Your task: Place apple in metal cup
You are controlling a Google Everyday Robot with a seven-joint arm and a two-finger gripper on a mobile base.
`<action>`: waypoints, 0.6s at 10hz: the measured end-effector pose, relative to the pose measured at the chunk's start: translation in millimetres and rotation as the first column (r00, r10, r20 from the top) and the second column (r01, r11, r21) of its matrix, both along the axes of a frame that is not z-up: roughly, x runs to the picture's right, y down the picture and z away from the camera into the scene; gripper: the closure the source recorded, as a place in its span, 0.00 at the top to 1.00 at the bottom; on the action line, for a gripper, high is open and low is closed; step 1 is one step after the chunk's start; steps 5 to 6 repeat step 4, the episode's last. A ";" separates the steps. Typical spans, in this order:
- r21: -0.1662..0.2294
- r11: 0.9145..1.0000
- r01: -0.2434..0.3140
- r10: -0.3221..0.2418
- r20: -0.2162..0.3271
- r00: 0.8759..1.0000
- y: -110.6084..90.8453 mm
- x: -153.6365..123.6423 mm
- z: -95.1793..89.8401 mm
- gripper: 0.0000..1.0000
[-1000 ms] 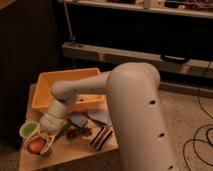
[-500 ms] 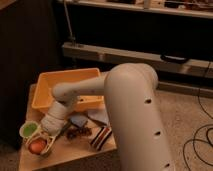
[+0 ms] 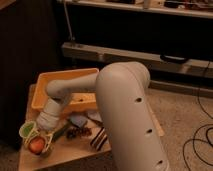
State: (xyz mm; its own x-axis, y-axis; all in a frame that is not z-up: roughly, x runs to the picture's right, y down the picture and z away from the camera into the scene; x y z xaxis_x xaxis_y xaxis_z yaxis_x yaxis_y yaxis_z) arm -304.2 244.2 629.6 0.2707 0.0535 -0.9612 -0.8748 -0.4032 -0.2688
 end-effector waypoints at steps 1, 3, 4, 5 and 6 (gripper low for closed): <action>-0.005 1.000 0.005 -0.005 -0.005 1.000 4.9 2.1 0.7 0.80; -0.012 1.000 -0.023 0.023 -0.006 1.000 6.9 8.5 1.9 0.80; -0.008 0.997 -0.077 0.077 0.035 0.996 4.0 7.5 -1.1 0.80; -0.008 0.997 -0.077 0.077 0.035 0.996 4.0 7.5 -1.1 0.80; -0.008 0.997 -0.077 0.077 0.035 0.996 4.0 7.5 -1.1 0.80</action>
